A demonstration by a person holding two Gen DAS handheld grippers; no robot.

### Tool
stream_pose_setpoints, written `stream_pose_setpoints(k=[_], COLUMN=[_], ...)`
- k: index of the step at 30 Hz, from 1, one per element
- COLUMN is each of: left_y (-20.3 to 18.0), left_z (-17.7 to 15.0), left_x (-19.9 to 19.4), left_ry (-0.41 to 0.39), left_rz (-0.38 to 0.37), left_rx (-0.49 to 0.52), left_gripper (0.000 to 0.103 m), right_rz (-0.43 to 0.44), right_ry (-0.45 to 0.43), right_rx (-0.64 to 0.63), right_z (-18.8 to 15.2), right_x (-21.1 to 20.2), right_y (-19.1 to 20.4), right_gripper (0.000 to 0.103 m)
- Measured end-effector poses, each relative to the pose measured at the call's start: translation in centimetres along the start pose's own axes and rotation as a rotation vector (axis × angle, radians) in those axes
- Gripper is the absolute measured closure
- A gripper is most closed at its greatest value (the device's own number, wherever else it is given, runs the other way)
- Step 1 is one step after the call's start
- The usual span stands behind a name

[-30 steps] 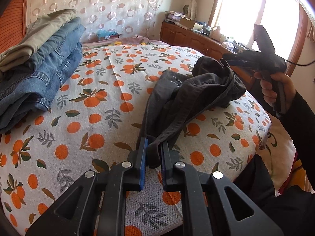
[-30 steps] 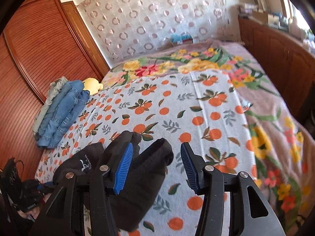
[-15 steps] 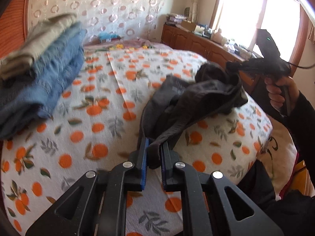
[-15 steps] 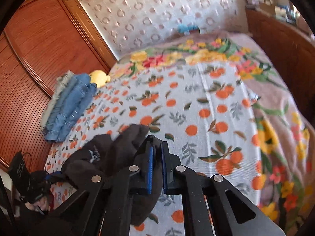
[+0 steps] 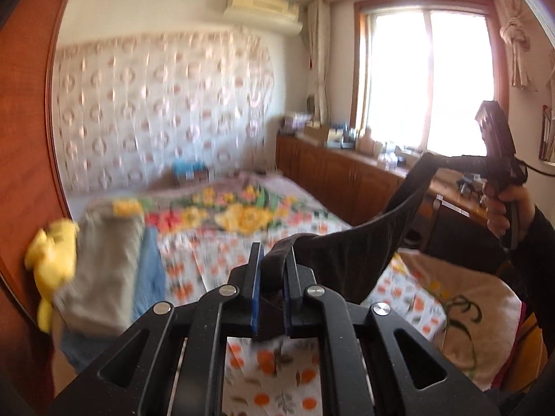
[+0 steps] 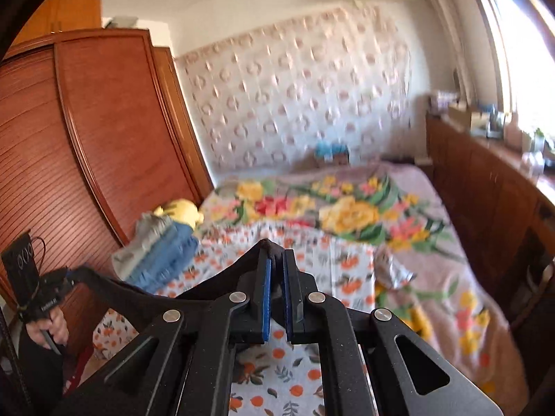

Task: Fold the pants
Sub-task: 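Lift the black pants with both grippers and lay them flat on the bed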

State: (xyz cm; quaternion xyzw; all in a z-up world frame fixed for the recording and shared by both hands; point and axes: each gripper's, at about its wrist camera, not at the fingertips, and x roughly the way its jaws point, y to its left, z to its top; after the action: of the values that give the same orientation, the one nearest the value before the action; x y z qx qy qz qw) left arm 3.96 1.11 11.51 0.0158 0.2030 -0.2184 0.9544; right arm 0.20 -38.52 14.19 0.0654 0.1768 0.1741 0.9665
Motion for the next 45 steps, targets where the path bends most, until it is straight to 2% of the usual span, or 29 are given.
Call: stream_pose_setpoints(k=[4,7,10,16,20,23,29,33,36,38,42,45], left_y=[-0.6,-0.7,-0.4,1.7,3.2,5.5,6.7,6.8,6.5,6.1,4.3,3.0], left_z=[3.7,5.1,5.2,3.5,2.9,3.7,7.7,9.4,7.5,5.2,-1.7,-6.7], left_x=[-2.2,-3.3,-3.2,0.3,4.5,8.7,10.8,10.4,9.8,9.4,8.8,9.2], left_ry=[-0.07,-0.101,-0.099,-0.029,0.021,0.07,0.028,-0.005,0.006,0.028,0.109,0.196], left_rz=[0.019,0.033,0.04,0.045,0.061,0.096,0.171,0.193,0.191,0.186,0.15,0.121], left_rx=[0.033,0.055,0.065,0.047,0.055,0.047,0.091,0.11,0.121,0.131,0.134,0.108], left_gripper=[0.093,0.093,0.093,0.093,0.093,0.093,0.093,0.093,0.093,0.092,0.092,0.092], right_rz=[-0.009,-0.011,-0.011,-0.018,-0.028,-0.029,-0.058,-0.042,-0.024,-0.007,-0.002,-0.011], right_ry=[-0.066,-0.096,-0.094,-0.045,-0.009,0.008,-0.028,-0.074,-0.061,-0.021,0.087,0.182], right_rx=[-0.043,-0.073,-0.092,-0.083,-0.081,-0.056,-0.011,-0.019,-0.011,0.011,0.059,0.108], right_z=[1.1,1.4,0.7,-0.4,2.5,4.4,10.1,10.6,7.8,3.8,-5.3,-10.7], right_x=[-4.1,-6.0,-6.0,-3.4,1.3,5.4,10.5,11.2,10.9,10.7,10.6,11.4], right_y=[1.3,2.4,2.9,2.1,1.1,0.3,0.4,1.6,1.2,0.1,-1.6,-2.6], right_gripper=[0.097,0.097,0.097,0.097,0.097,0.097,0.097,0.097,0.097,0.097,0.097,0.097])
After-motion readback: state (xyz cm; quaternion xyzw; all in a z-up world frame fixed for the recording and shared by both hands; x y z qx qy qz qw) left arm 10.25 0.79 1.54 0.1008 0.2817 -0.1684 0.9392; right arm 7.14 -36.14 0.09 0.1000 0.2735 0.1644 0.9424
